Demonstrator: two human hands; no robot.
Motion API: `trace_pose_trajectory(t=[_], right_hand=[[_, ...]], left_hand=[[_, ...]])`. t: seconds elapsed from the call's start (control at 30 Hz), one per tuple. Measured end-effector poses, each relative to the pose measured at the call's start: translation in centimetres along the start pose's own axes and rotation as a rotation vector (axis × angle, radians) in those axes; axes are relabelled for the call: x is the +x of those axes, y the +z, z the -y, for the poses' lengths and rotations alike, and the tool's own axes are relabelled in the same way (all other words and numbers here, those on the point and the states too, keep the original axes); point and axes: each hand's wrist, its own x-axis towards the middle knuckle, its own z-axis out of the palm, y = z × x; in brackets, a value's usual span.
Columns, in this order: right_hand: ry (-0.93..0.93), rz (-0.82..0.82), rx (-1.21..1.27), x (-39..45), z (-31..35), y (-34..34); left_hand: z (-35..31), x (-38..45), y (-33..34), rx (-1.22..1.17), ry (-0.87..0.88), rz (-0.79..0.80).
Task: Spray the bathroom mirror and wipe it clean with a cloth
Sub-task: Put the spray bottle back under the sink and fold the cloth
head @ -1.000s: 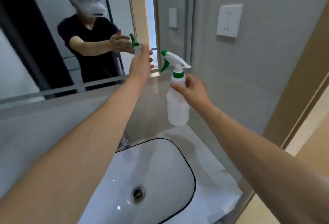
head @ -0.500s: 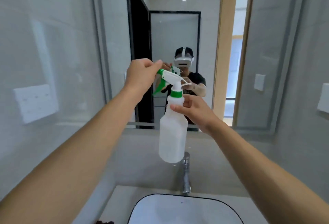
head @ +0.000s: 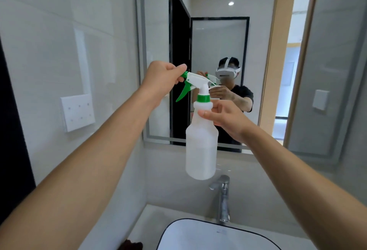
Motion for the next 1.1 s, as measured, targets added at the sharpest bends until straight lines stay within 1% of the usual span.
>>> trace_pose_trajectory(t=[0.2,0.33,0.47,0.57,0.73,0.87,1.0,1.1], right_hand=[[0.023,-0.01,0.017,-0.6,0.0,-1.5],[0.04,-0.016,0.03,-1.2,-0.1,-2.2],[0.047,-0.027,0.007,-1.4,0.0,-2.4],[0.047,-0.042,-0.011,-1.5,0.1,-2.6],[0.068,-0.056,-0.033,-1.7,-0.1,-3.0],[0.073,-0.058,-0.03,-1.8,-0.1,-3.1],[0.076,-0.071,-0.041,-1.9,0.0,-2.9],[0.079,-0.074,-0.032,-2.0,0.0,-2.8]], left_hand=[[0.0,0.5,1.0,0.034,0.06,0.1],[0.6,1.1,1.1,-0.035,0.124,0.193],[0.5,1.0,1.9,-0.095,0.038,0.178],[0.4,1.0,2.5,-0.031,0.023,0.131],[0.3,1.1,2.2,-0.097,0.037,0.218],[0.4,0.9,2.2,-0.206,0.088,0.262],[1.1,1.0,2.3,-0.241,0.045,0.271],[1.5,1.2,2.5,-0.212,0.018,0.262]])
